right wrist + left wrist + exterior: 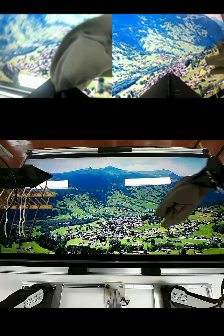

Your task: Fold the shirts.

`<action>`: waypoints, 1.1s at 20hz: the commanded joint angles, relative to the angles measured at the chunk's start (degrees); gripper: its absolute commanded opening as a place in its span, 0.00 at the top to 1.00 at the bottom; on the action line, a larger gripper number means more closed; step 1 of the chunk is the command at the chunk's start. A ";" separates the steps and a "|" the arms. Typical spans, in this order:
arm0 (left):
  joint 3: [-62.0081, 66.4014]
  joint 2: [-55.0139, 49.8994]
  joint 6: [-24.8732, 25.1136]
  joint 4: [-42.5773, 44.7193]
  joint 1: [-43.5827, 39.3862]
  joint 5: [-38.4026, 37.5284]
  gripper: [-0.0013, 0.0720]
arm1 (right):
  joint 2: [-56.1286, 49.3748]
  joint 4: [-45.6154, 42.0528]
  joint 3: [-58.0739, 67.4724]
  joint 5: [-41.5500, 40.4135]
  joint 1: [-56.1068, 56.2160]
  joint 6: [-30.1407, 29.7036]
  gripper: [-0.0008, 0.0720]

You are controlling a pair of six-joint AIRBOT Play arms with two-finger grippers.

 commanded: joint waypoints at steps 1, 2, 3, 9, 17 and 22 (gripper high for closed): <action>-0.02 -0.04 0.33 0.02 0.02 -0.02 0.94 | 0.04 -2.05 3.58 5.11 -6.29 0.87 0.91; -0.02 -0.04 0.33 0.02 0.02 -0.02 0.94 | -0.13 -2.10 3.58 4.70 -6.88 -0.44 0.91; -0.02 -0.04 0.33 0.02 0.02 -0.02 0.94 | -0.35 -2.14 3.58 3.93 -7.10 -1.25 0.91; -0.02 -0.04 0.31 0.02 0.00 -0.02 0.94 | -5.42 6.62 3.58 -12.17 -6.88 -4.07 0.91; -0.02 -0.02 0.09 -0.02 -0.13 -3.54 0.94 | -13.90 -11.43 3.50 -9.33 -8.41 -24.74 0.91; -0.02 -0.04 0.09 -0.02 -0.15 -1.84 0.94 | -15.04 -17.49 -1.42 -1.84 -18.69 -20.76 0.91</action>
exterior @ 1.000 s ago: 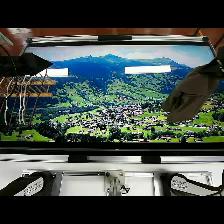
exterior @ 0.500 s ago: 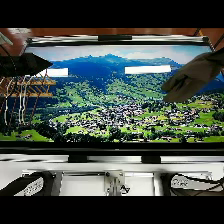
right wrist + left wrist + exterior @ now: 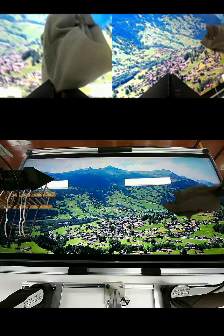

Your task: Fold the shirts.

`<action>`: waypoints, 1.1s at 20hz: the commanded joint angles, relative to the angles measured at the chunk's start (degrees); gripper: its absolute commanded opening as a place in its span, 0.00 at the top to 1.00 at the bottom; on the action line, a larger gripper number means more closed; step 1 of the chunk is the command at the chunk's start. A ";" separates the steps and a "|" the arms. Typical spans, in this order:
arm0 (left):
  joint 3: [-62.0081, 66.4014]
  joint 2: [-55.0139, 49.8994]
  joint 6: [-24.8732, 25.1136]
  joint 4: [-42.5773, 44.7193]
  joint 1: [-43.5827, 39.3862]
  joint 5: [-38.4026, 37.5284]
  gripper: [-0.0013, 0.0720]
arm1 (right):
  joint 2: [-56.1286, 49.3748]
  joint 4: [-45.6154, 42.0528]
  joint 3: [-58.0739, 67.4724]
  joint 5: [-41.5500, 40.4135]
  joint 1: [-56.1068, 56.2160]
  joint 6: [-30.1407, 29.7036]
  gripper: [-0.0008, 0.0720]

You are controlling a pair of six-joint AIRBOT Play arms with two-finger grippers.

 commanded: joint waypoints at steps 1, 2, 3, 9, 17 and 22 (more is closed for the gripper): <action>-0.02 -0.04 -0.07 0.00 0.02 0.79 0.94 | 0.02 -7.67 -4.98 5.75 -7.19 1.75 0.91; -0.02 -0.02 -0.07 0.00 0.02 0.72 0.94 | 1.29 -9.42 -8.35 5.49 -9.88 1.88 0.91; -0.02 -0.02 -0.07 -0.04 -0.07 0.46 0.94 | 2.71 -11.13 -12.02 5.11 -12.74 2.58 0.91; -0.02 -0.04 -0.04 0.00 -1.16 0.55 0.94 | 11.30 -14.16 -35.87 2.34 -29.55 9.31 0.91; -0.02 -0.04 -0.04 -0.02 -1.68 0.48 0.94 | 24.13 -16.90 -62.53 -8.66 -39.63 8.76 0.91; -0.02 -0.04 -0.04 -0.02 -1.68 0.46 0.94 | 24.94 -14.95 -64.11 -13.03 -39.69 9.79 0.91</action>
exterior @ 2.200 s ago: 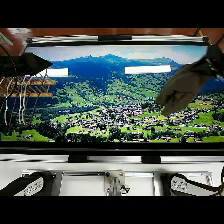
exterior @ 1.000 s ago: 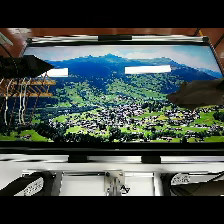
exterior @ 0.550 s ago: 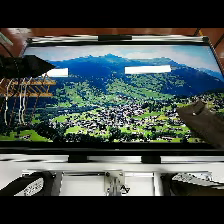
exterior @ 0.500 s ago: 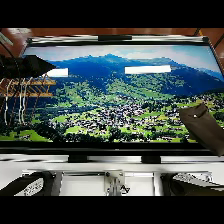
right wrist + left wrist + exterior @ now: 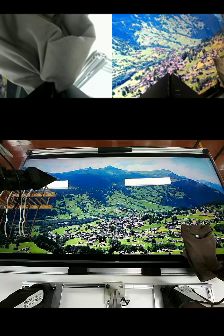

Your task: Fold the shirts.

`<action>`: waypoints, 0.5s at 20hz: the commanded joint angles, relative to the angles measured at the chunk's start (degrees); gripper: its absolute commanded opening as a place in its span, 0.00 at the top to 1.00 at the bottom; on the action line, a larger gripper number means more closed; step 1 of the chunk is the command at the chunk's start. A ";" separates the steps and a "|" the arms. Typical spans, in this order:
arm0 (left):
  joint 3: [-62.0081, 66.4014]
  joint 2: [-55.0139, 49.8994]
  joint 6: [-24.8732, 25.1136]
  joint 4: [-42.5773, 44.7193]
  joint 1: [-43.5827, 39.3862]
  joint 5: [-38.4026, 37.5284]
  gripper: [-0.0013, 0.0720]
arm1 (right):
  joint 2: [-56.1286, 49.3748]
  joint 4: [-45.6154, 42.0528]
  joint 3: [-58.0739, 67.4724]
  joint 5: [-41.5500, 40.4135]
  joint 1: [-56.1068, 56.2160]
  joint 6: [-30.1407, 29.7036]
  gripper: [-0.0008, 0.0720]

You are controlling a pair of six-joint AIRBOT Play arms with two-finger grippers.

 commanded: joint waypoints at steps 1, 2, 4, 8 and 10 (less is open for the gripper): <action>-0.02 -0.02 0.02 0.02 -0.04 0.00 0.94 | 0.92 1.18 -1.90 -3.28 -0.61 1.62 0.91; -0.02 -0.02 0.02 0.02 -0.04 0.02 0.94 | 0.92 1.16 -1.88 -3.58 -0.61 2.12 0.78; -0.02 -0.02 0.04 0.02 -0.04 0.04 0.94 | 0.94 1.01 -1.73 -2.45 -0.61 0.72 0.14; -0.02 -0.02 0.04 0.04 -0.07 0.09 0.94 | 3.50 -4.55 2.36 0.31 -0.61 2.32 0.14; -0.02 -0.02 0.07 0.07 -0.04 0.09 0.94 | 6.27 -9.09 6.62 0.87 -0.61 4.04 0.14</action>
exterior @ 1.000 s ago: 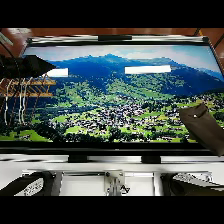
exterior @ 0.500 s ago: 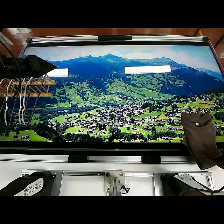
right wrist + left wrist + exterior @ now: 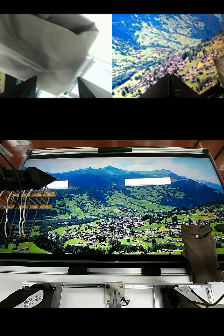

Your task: Fold the shirts.

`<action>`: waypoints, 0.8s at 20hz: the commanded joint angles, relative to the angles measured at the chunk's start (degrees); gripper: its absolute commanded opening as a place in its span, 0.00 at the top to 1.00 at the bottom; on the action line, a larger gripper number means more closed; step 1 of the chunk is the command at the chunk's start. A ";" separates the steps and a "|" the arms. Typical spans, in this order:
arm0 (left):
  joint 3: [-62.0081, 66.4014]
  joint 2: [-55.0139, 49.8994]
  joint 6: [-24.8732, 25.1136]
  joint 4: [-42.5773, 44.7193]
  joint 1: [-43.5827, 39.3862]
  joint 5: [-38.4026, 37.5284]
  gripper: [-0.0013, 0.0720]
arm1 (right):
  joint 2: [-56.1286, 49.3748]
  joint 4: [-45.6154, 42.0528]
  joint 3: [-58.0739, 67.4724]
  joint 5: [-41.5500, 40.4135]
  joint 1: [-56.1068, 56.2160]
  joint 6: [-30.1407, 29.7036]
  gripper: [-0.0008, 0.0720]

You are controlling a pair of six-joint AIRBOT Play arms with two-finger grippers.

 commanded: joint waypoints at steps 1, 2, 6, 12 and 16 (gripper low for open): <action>-0.02 -0.04 0.26 0.04 -0.02 0.04 0.94 | 3.89 -8.76 6.84 1.62 -0.02 3.41 0.14; -0.02 -0.04 0.28 0.07 -0.02 0.04 0.94 | 4.83 -10.71 10.25 1.49 -0.02 4.13 0.14; -0.02 -0.63 2.27 0.13 -0.44 1.11 0.94 | 5.35 0.55 23.98 -8.94 8.57 -3.15 0.14; 7.45 -11.67 -10.16 35.32 -12.37 -6.91 0.94 | 2.60 3.32 27.36 -22.80 51.93 7.30 0.14; 12.07 -18.93 -13.68 45.44 -19.26 -19.82 0.59 | -4.28 -4.81 27.36 -1.77 64.63 7.45 0.14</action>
